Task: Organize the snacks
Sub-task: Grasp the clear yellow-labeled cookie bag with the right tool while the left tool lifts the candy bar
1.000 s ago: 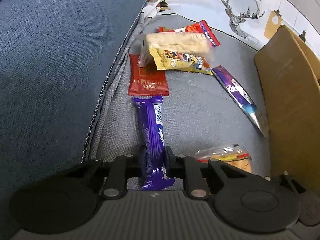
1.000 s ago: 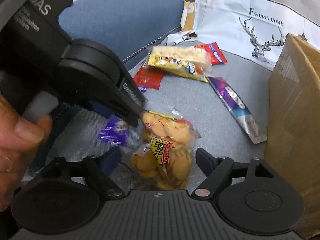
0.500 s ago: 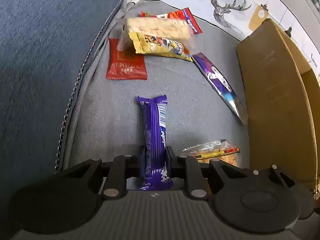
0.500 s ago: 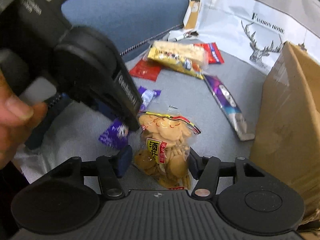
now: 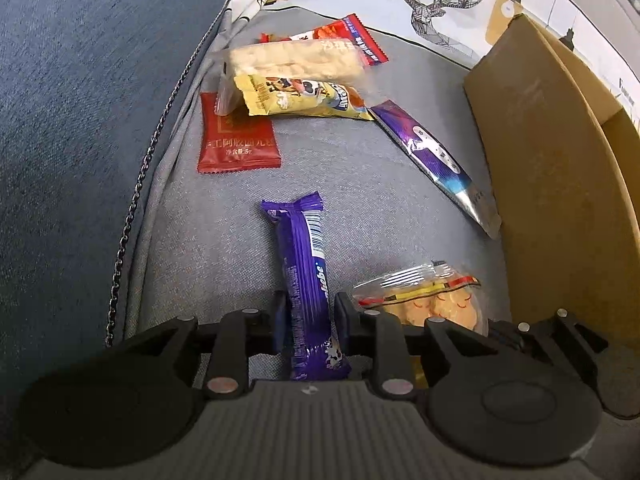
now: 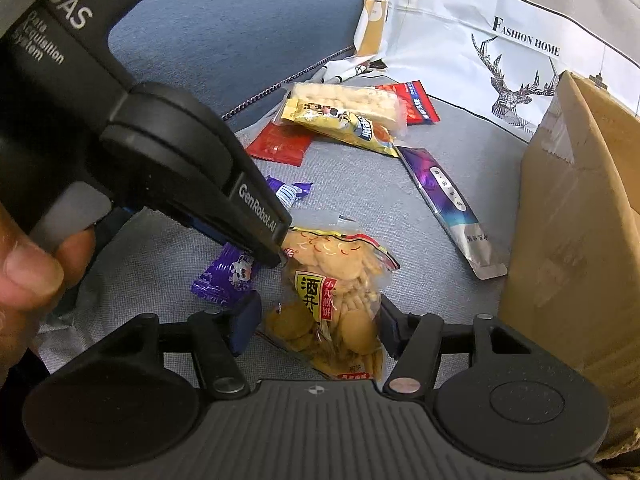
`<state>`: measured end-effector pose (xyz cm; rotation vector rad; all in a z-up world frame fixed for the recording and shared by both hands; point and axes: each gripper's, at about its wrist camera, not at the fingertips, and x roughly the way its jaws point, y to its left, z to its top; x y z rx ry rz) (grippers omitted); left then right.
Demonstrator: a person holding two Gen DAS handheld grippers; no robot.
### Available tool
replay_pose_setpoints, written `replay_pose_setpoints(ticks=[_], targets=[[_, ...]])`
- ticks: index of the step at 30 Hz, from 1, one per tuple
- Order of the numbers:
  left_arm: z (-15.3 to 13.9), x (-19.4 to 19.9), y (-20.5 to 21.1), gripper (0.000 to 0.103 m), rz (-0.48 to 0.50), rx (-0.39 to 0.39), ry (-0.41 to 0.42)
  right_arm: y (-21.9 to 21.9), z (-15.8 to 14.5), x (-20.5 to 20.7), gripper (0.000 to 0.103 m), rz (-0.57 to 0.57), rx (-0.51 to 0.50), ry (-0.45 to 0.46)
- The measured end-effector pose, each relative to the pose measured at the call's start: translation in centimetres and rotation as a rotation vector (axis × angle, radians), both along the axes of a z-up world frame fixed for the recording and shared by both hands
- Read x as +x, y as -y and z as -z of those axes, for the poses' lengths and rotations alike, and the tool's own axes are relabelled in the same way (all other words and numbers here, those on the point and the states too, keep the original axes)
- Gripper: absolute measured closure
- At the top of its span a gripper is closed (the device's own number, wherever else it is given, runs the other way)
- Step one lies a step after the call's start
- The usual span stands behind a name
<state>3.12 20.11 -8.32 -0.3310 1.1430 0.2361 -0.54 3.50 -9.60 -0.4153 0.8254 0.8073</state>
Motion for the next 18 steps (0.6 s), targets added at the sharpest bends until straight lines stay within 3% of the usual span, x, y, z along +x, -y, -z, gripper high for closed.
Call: replay_pose_setpoints(ticks=[1, 7, 18], targets=[[0.0, 0.0, 0.0, 0.082, 0.000, 0.007, 0.000, 0.0, 0.0, 0.0, 0.040, -0.001, 0.000, 0.001], [-0.6, -0.2, -0.4, 0.085, -0.019, 0.001, 0.035, 0.2, -0.8, -0.4, 0.052, 0.001, 0.017, 0.065], [-2.1, -0.6, -1.2, 0.085, -0.079, -0.029, 0.127, 0.5, -1.5, -0.1, 0.054, 0.028, 0.053, 0.091]])
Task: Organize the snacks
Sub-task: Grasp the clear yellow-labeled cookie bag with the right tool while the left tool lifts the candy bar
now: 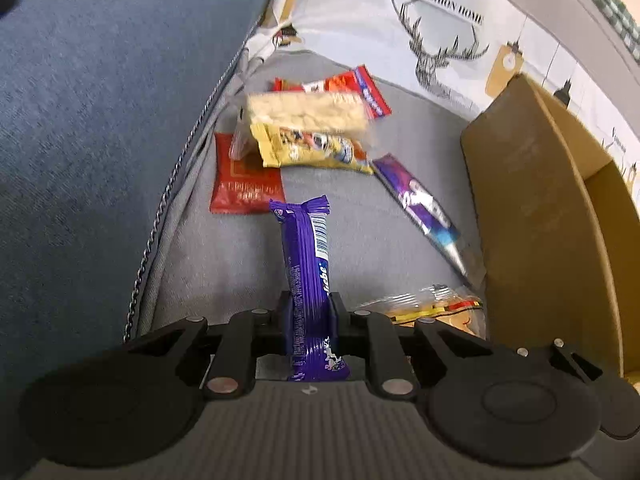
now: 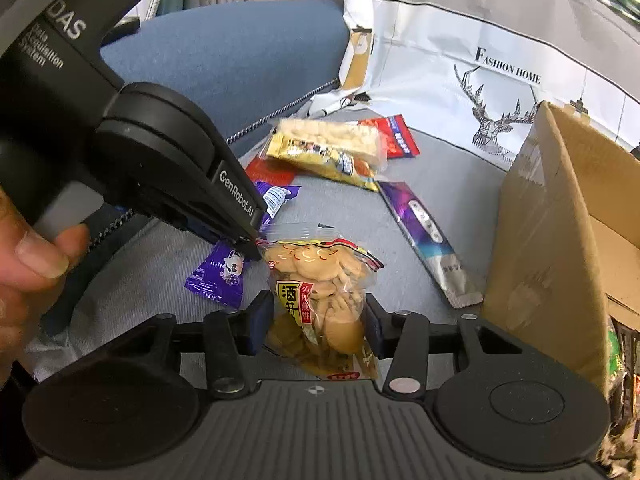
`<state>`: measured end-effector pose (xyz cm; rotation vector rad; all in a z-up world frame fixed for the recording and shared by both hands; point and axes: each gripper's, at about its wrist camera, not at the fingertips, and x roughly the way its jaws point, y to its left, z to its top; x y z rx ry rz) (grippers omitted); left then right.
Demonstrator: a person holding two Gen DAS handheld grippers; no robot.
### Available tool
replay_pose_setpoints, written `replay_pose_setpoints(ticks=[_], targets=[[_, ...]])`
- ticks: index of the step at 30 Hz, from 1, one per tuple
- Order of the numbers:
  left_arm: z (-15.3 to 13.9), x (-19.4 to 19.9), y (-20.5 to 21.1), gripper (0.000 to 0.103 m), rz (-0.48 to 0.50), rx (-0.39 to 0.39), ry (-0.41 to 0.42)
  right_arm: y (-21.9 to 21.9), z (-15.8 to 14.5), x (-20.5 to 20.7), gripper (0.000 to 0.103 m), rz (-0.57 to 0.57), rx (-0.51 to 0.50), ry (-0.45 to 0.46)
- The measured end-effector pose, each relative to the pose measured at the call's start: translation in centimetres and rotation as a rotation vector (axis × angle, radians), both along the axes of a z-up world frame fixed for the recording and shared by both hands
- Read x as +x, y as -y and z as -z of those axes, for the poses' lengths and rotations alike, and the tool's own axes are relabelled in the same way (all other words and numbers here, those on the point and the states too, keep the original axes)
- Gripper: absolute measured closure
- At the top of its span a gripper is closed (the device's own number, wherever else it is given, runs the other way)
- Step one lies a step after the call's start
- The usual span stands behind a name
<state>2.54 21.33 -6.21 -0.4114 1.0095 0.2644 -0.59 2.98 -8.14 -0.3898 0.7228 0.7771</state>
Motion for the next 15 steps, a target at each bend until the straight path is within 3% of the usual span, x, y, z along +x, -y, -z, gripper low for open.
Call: replay_pose_setpoints(ticks=[15], targets=[[-3.0, -0.9, -0.5, 0.085, -0.064, -0.004, 0.197, 1.7, -3.8, 0.0, 0.054, 0.037, 0.151, 0.105]])
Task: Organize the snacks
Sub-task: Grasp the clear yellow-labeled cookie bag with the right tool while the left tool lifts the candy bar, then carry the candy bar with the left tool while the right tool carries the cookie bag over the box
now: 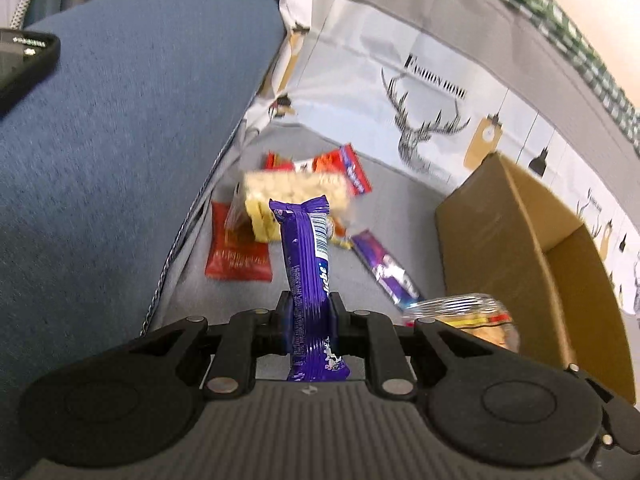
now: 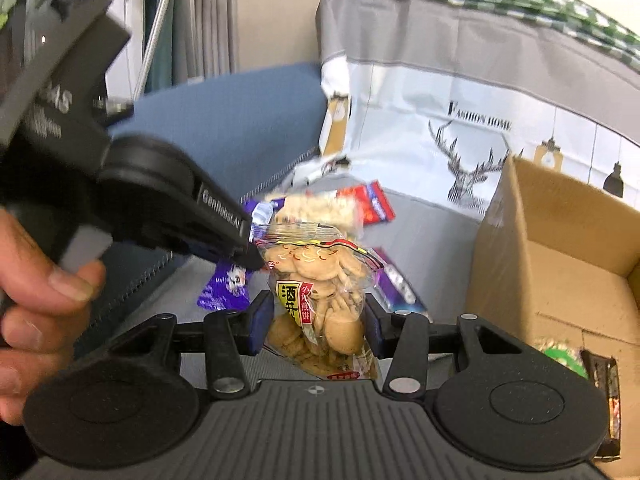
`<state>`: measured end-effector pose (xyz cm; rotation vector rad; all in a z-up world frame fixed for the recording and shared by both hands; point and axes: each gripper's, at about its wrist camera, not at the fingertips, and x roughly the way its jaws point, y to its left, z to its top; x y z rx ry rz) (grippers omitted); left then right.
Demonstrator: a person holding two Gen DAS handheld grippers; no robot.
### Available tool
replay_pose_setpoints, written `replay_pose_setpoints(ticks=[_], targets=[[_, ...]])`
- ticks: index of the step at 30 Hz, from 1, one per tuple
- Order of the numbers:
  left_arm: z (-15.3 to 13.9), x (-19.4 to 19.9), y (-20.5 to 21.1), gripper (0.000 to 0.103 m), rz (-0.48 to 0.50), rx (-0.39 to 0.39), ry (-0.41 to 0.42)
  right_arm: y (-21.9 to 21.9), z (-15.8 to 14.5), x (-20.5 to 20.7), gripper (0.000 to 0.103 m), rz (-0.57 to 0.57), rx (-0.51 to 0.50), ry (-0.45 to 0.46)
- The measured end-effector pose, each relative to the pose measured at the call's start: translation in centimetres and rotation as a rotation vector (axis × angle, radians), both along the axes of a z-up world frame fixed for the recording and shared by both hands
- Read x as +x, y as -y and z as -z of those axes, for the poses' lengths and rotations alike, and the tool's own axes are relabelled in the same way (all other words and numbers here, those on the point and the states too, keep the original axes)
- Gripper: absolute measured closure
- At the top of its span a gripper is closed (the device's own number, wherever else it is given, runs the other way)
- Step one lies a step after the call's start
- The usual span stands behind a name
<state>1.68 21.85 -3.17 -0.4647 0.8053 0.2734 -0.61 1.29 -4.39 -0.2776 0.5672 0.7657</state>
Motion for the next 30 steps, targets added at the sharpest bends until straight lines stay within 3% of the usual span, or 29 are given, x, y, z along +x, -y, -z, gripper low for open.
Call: replay_pose_setpoints(ticks=[12, 18, 30], targets=[[-1.3, 0.2, 0.7, 0.085, -0.015, -0.016, 0.075, 2.7, -2.5, 0.4, 0.054, 0.009, 0.071, 0.068], [-1.9, 0.3, 1.4, 0.085, -0.019, -0.036, 0.107, 4.7, -3.7, 1.1, 0.054, 0.036, 0.118, 0.073], [-3.1, 1.8, 4.4, 0.085, 0.010, 0.002, 0.175, 8.6, -5.3, 2.2, 0.055, 0.075, 0.219, 0.054]])
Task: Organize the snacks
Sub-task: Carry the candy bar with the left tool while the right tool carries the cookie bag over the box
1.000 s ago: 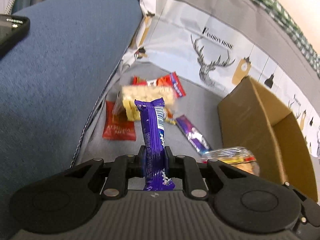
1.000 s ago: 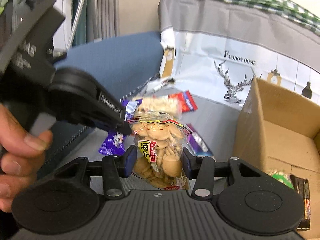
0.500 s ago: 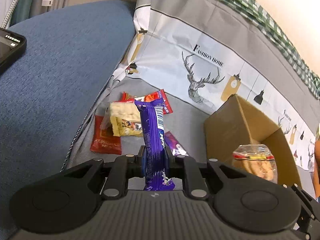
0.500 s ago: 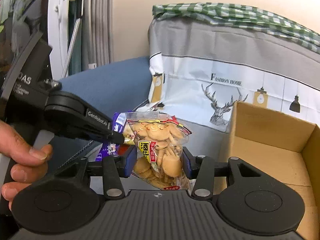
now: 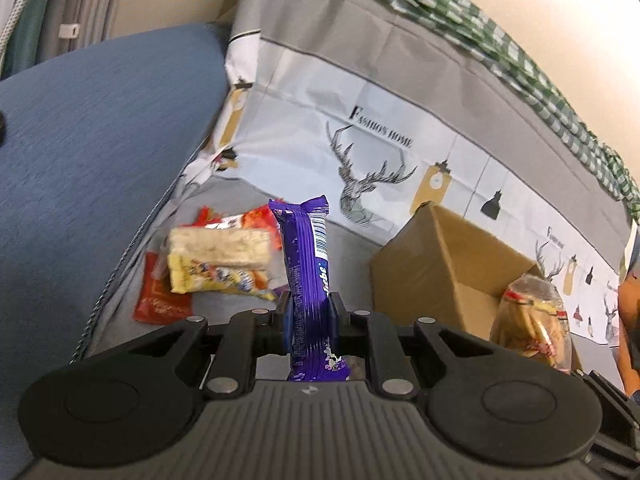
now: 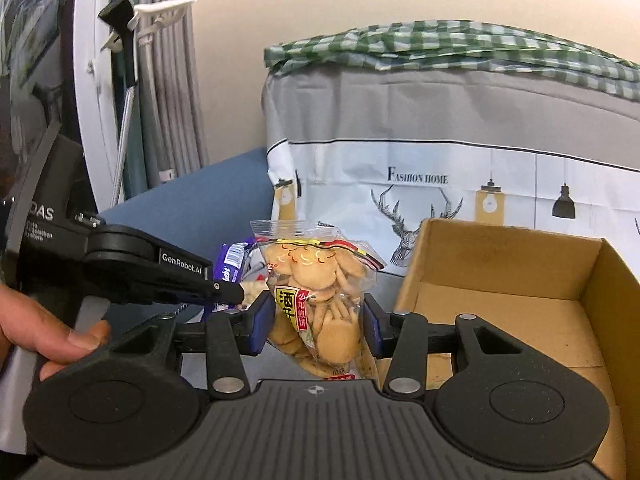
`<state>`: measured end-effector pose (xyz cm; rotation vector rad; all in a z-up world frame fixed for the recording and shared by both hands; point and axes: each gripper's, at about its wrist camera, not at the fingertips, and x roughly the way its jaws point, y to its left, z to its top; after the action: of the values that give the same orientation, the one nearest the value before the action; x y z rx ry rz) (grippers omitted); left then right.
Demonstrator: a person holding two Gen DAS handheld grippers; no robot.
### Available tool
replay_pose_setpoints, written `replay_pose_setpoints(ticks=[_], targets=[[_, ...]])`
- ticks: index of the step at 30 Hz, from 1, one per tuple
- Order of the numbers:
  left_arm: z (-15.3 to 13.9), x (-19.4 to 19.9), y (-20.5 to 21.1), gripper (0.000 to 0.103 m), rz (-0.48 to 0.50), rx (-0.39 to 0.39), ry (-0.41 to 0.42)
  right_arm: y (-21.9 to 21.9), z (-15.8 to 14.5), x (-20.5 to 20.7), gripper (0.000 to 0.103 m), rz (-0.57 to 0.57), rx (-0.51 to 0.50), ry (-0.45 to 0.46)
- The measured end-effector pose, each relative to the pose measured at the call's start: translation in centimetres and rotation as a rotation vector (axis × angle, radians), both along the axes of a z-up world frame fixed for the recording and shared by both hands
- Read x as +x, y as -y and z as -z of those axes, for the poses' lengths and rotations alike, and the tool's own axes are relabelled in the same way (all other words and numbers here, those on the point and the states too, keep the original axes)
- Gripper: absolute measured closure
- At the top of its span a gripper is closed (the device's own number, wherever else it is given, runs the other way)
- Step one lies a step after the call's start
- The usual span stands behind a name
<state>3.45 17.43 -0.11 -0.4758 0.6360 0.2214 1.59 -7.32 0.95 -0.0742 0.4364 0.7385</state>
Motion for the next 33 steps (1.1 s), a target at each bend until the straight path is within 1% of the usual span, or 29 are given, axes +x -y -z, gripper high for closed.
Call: replay_pose_setpoints(ticks=[3, 5, 8, 15, 20, 24, 29, 33], targets=[[-0.5, 0.4, 0.9, 0.085, 0.013, 0.015, 0.021, 1.2, -0.6, 0.8, 0.056, 0.027, 0.056, -0.020], [-0.8, 0.6, 1.5, 0.085, 0.029, 0.023, 0.035, 1.9, -0.9, 1.2, 0.056, 0.053, 0.068, -0.014], [-1.1, 1.0, 2.6, 0.085, 0.051, 0.041, 0.052, 2.9, -0.9, 2.0, 0.056, 0.090, 0.080, -0.019], [-1.7, 1.9, 5.4, 0.085, 0.102, 0.050, 0.104, 5.2, -0.8, 3.4, 0.056, 0.170, 0.083, -0.022], [-2.1, 2.4, 8.3, 0.085, 0.174, 0.066, 0.160, 7.2, -0.6, 4.0, 0.056, 0.219, 0.079, -0.016], [-2.7, 2.5, 11.1, 0.085, 0.241, 0.103, 0.221, 9.0, -0.4, 4.7, 0.056, 0.277, 0.088, -0.024], [-3.1, 2.5, 14.3, 0.085, 0.332, 0.131, 0.293, 11.4, -0.5, 5.5, 0.056, 0.387, 0.110, -0.014], [-3.1, 2.7, 16.4, 0.085, 0.382, 0.137, 0.317, 13.2, -0.3, 6.4, 0.056, 0.474, 0.121, -0.018]])
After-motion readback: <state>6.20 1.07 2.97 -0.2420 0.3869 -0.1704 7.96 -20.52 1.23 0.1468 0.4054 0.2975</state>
